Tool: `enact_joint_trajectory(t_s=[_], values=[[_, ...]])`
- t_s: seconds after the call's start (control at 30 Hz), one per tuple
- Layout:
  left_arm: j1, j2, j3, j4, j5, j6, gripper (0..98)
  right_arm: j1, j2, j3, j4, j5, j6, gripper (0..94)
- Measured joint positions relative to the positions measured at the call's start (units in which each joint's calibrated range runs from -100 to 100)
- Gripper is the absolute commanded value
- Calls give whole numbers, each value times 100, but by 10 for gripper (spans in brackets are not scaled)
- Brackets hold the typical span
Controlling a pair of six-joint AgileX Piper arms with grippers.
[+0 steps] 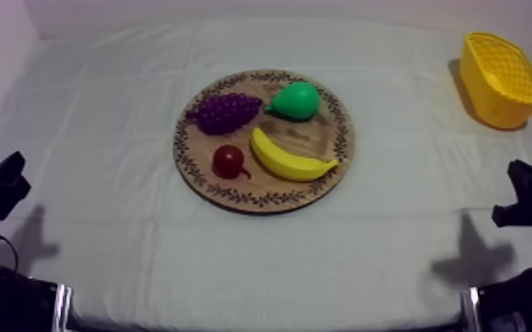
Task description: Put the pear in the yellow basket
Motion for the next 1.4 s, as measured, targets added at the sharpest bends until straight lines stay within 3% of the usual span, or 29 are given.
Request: enact_joint_trajectory(t_s=[0.93,1.07,1.23,1.4], values=[[0,0,0,0,0,0,1,77,54,-8,-59,-79,-76,6],[0,0,0,0,0,0,1,268,486,-305,-223,-581,31,6],[0,0,0,0,0,0,1,465,1354,-1147,-717,-1041,411,6],[0,0,0,0,0,0,1,465,2368,-2346,-1092,-724,770,6]])
